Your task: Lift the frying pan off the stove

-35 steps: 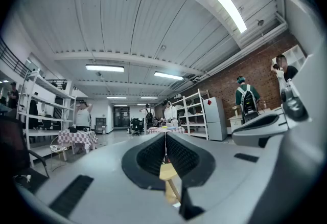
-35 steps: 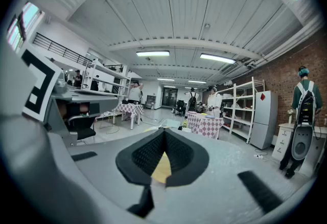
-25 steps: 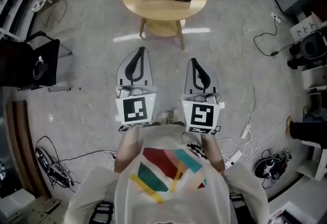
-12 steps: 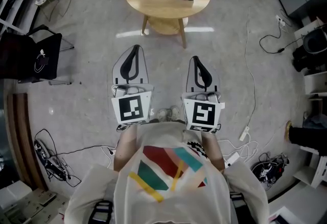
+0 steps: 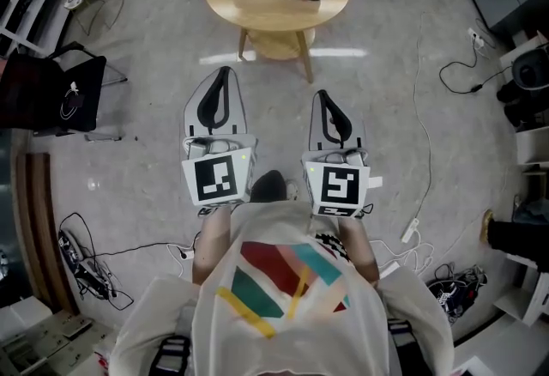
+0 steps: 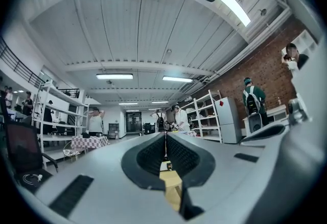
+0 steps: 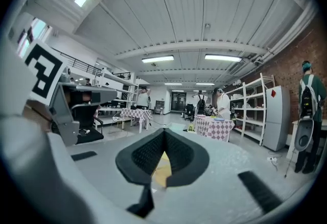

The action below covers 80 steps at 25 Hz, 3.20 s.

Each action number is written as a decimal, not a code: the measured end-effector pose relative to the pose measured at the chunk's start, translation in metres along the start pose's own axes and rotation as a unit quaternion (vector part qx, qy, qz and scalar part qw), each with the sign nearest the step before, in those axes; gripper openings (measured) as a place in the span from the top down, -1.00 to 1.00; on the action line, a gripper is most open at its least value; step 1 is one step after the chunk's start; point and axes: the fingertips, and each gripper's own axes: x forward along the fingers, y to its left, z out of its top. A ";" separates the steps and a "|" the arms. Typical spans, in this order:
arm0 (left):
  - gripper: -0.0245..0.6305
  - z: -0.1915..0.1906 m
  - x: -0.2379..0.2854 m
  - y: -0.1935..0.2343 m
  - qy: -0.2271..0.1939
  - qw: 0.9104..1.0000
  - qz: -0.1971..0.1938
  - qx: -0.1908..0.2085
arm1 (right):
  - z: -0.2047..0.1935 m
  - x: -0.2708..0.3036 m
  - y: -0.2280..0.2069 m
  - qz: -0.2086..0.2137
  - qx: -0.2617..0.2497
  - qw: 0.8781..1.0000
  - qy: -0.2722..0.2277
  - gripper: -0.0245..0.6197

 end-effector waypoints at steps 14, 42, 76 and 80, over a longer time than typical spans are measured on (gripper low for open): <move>0.91 -0.001 0.015 -0.017 0.001 1.000 -0.006 0.021 | 0.001 0.002 -0.014 0.003 -0.057 0.998 -0.016 0.94; 0.91 -0.026 0.205 0.056 -0.014 0.999 -0.043 -0.012 | 0.014 0.191 -0.035 -0.032 -0.040 0.999 -0.007 0.94; 0.91 -0.063 0.464 0.175 -0.012 0.992 -0.113 -0.063 | 0.063 0.474 -0.059 -0.095 -0.036 0.995 0.010 0.94; 0.91 -0.068 0.466 0.174 0.000 0.993 -0.103 -0.063 | 0.060 0.476 -0.062 -0.089 -0.043 0.995 0.018 0.94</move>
